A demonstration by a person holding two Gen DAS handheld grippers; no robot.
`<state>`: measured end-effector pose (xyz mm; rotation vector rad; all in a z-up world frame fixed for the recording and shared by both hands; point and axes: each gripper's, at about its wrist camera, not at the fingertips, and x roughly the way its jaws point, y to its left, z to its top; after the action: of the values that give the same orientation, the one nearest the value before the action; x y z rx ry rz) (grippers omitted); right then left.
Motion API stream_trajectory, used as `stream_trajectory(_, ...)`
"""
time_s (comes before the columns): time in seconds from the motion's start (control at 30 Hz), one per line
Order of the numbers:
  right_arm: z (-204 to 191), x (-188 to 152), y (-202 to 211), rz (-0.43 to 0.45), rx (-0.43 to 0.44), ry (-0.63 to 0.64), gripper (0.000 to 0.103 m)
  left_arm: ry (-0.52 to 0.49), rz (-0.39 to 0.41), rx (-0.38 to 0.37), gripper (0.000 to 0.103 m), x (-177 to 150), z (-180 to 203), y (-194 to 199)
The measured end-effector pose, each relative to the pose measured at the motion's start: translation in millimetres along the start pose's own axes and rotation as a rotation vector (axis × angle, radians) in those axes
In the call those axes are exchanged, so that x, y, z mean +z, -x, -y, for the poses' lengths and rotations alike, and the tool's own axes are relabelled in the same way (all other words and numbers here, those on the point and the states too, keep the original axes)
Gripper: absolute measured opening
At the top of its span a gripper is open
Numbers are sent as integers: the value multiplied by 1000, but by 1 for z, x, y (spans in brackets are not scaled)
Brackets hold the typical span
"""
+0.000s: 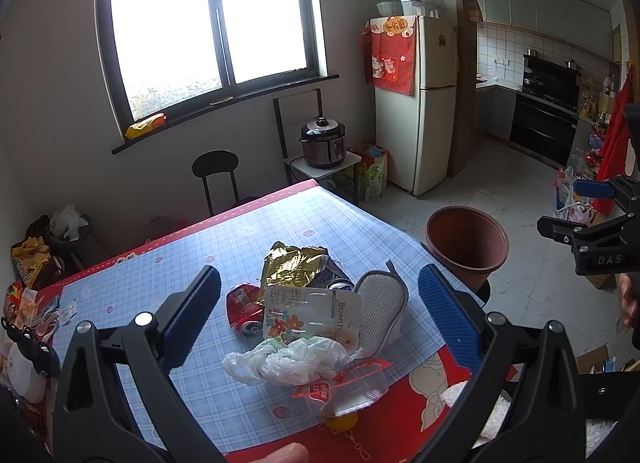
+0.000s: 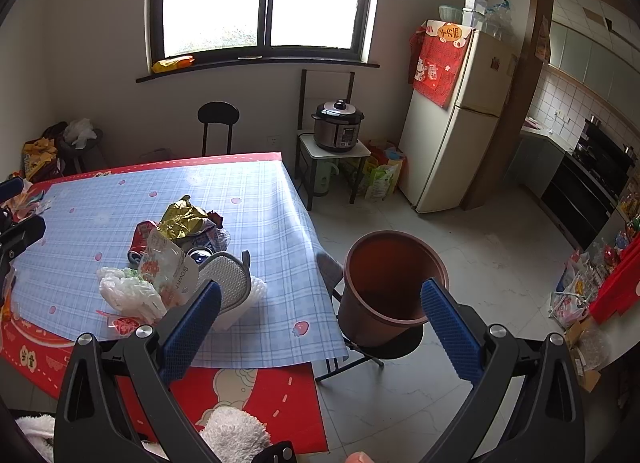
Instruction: Collect trash
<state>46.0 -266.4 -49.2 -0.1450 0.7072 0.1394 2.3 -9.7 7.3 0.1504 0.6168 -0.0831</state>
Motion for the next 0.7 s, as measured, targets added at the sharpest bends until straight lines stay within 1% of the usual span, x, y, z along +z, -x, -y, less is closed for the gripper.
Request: stream_trajectory(0.7, 0, -1, 0, 1, 0, 0, 99, 2, 2, 1, 98, 0, -1, 0)
